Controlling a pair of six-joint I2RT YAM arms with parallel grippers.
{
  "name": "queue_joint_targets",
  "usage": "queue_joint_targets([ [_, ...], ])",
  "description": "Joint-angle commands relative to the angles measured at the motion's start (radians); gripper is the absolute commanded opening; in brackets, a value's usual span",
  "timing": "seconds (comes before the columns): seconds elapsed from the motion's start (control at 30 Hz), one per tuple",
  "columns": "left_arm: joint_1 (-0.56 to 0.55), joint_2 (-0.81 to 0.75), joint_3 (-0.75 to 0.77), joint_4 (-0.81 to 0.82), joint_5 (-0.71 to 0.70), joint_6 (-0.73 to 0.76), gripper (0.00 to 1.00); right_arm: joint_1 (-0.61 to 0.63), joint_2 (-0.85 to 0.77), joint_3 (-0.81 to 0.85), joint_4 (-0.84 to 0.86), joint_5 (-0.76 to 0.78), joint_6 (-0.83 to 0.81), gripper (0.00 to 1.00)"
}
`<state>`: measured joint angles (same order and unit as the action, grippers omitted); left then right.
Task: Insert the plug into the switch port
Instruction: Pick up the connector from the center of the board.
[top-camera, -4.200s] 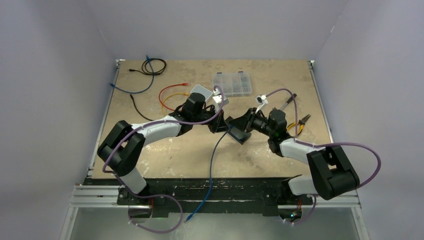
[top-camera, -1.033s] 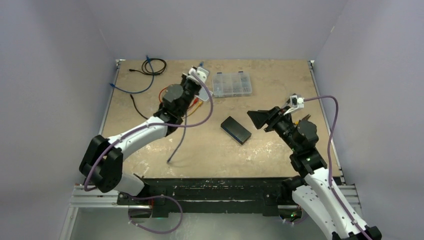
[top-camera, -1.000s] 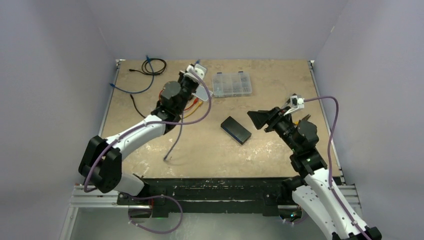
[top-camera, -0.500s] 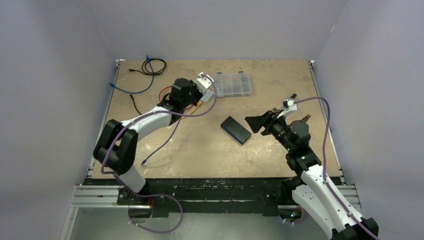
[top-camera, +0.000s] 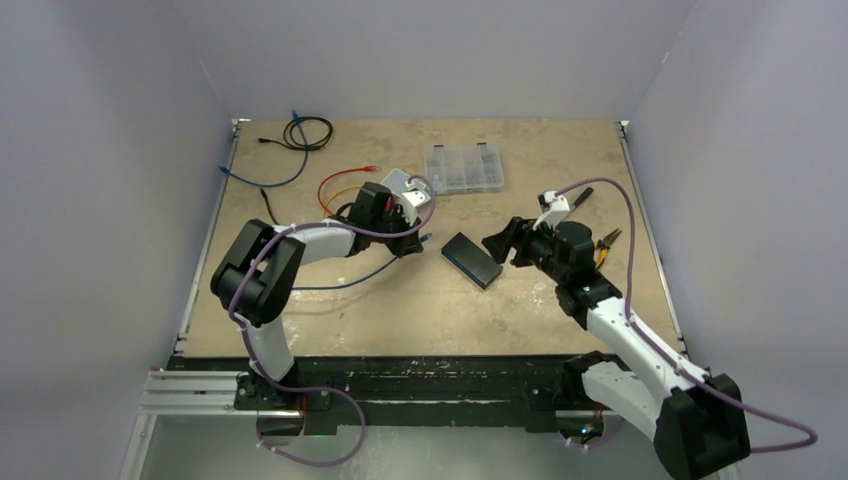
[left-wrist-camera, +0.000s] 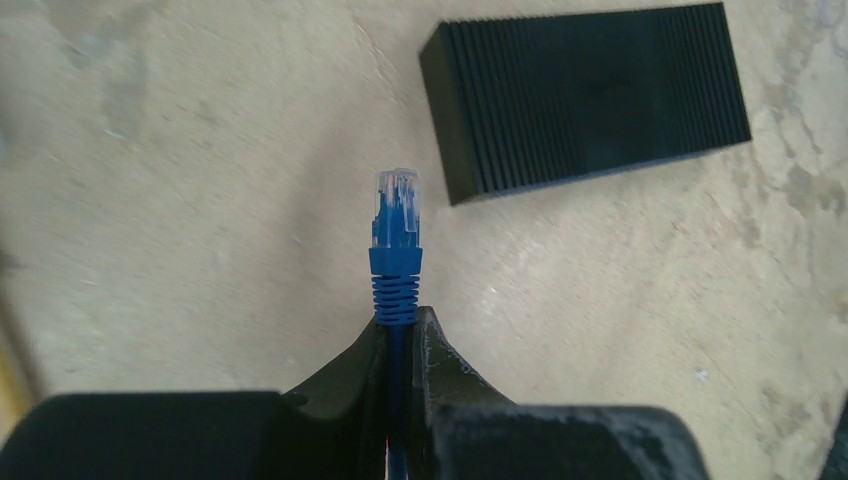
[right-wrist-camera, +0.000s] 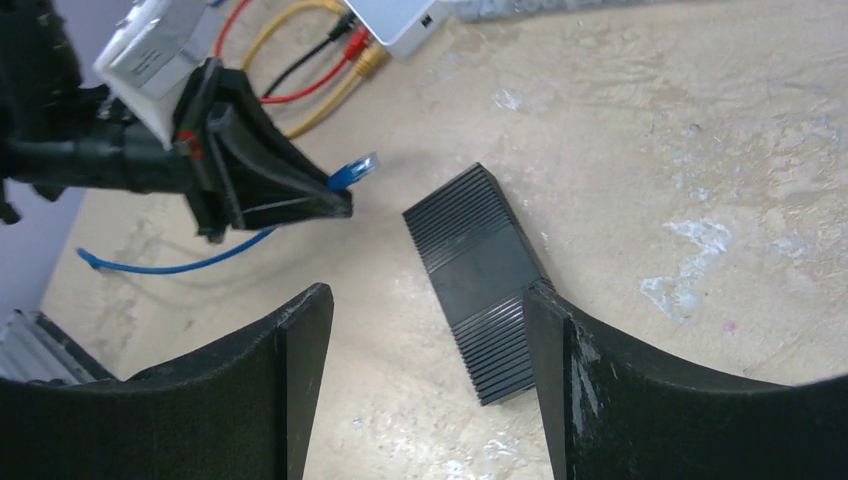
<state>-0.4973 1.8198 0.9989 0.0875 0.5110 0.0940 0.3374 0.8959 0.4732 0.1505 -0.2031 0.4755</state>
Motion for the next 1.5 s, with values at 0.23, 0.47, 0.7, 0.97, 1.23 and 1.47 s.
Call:
queue_joint_targets([
  [0.23, -0.008, -0.017, -0.131, 0.064, 0.167, -0.208, 0.0, -0.019, 0.355, 0.199, 0.076, -0.071, -0.151, 0.74],
  [0.47, -0.044, -0.008, -0.11, 0.037, 0.12, -0.289, 0.0, -0.033, 0.511, 0.239, 0.106, -0.069, -0.149, 0.75],
  [0.7, -0.089, 0.036, -0.085, -0.009, 0.078, -0.329, 0.0, -0.04, 0.596, 0.222, 0.168, -0.09, -0.137, 0.75],
  [0.97, -0.112, -0.002, -0.094, 0.018, 0.12, -0.342, 0.0, -0.04, 0.523, 0.119, 0.364, -0.298, -0.129, 0.74],
  [1.23, -0.111, -0.055, -0.102, 0.066, 0.216, -0.363, 0.0, -0.041, 0.548, 0.041, 0.611, -0.583, -0.087, 0.68],
  [1.47, -0.096, -0.167, -0.121, -0.003, 0.236, -0.326, 0.0, -0.039, 0.522, -0.058, 0.906, -0.691, -0.118, 0.69],
])
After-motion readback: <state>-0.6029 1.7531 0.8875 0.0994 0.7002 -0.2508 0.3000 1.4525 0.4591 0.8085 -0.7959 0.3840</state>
